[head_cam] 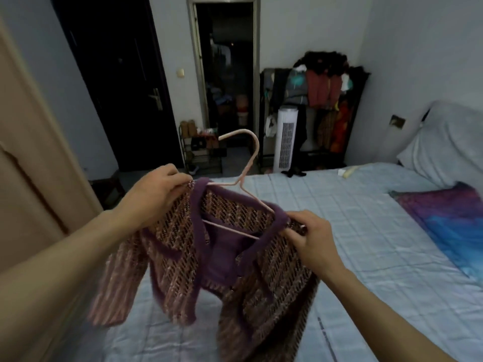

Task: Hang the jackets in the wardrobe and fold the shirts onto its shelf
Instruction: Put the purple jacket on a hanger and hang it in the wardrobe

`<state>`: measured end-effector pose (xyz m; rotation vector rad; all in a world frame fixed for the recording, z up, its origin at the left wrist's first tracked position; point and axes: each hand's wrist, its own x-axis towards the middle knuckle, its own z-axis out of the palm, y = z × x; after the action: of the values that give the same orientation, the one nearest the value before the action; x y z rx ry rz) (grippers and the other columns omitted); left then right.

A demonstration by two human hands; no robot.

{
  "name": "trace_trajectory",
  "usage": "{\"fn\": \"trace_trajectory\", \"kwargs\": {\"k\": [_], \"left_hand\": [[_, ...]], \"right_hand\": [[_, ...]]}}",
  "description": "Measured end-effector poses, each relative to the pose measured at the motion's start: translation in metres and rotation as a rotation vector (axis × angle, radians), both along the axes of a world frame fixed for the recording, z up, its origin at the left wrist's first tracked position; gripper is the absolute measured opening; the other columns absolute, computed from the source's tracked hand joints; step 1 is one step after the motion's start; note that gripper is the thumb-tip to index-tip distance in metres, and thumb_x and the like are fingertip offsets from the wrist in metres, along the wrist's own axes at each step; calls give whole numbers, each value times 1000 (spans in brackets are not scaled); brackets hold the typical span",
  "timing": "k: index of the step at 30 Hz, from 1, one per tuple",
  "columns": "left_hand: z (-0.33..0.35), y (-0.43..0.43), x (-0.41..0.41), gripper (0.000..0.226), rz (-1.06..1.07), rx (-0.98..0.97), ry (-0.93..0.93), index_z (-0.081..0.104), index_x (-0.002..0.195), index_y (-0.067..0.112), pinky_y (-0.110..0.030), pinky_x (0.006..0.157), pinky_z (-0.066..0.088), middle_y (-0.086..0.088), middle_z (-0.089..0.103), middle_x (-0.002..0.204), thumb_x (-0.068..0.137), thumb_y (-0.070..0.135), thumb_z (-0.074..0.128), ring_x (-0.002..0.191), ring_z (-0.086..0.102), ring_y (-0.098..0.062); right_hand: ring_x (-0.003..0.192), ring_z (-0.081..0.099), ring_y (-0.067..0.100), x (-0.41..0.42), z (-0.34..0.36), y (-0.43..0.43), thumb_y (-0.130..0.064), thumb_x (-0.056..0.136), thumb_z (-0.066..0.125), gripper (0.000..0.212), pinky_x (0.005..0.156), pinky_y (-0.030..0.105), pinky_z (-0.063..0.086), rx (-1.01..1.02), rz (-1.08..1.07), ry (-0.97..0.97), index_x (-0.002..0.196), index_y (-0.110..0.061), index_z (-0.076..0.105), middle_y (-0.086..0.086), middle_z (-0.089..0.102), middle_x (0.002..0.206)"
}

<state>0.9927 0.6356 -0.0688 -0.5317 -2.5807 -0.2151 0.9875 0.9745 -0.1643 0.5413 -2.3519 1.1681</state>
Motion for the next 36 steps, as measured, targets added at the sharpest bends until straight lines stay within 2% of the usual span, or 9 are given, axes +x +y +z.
{"fn": "trace_trajectory", "kwargs": {"k": [4,8,12,15,24,29,36], "left_hand": [[52,4,52,31,-23,53,79,67,118,15,-31,72,48,0,53,98,96,30,50,84,58,-20],[85,22,100,35,-65,73,157,65,118,18,-31,71,50,4,50,98,98,37,43,83,56,-14],[100,47,136,25,-98,85,204,66,116,18,-25,70,47,5,49,97,99,28,49,82,54,-12],[104,62,154,23,-110,118,224,67,115,17,-28,72,50,4,51,98,99,24,52,84,56,-13],[124,102,192,18,-113,211,346,66,104,12,-37,69,52,2,49,90,99,21,52,78,52,-15],[140,119,204,16,-132,212,399,65,101,11,-41,70,50,1,50,88,99,19,52,80,51,-18],[136,108,220,19,-128,276,431,66,104,12,-36,69,50,3,48,87,101,24,52,77,50,-14]], "right_hand": [[84,56,-1,27,67,5,-8,76,79,28,78,3,37,-3,-1,127,102,-17,74,-7,67,91],[79,61,9,55,120,6,-6,75,80,28,74,18,46,19,39,240,101,-15,75,-3,67,86],[80,62,6,83,158,0,-7,75,80,29,76,20,49,14,75,288,102,-15,75,-6,66,86],[82,62,5,102,181,-3,-10,77,79,29,78,26,52,31,109,314,104,-17,75,-7,67,87],[88,62,7,147,219,-15,-14,80,77,25,83,34,53,34,135,392,104,-23,75,-7,68,92],[96,64,9,169,231,-25,-12,81,76,24,88,37,53,38,163,433,104,-19,74,-6,69,100],[84,62,9,197,237,-29,-22,77,80,23,79,36,53,142,86,465,99,-19,75,-6,66,91]]}}
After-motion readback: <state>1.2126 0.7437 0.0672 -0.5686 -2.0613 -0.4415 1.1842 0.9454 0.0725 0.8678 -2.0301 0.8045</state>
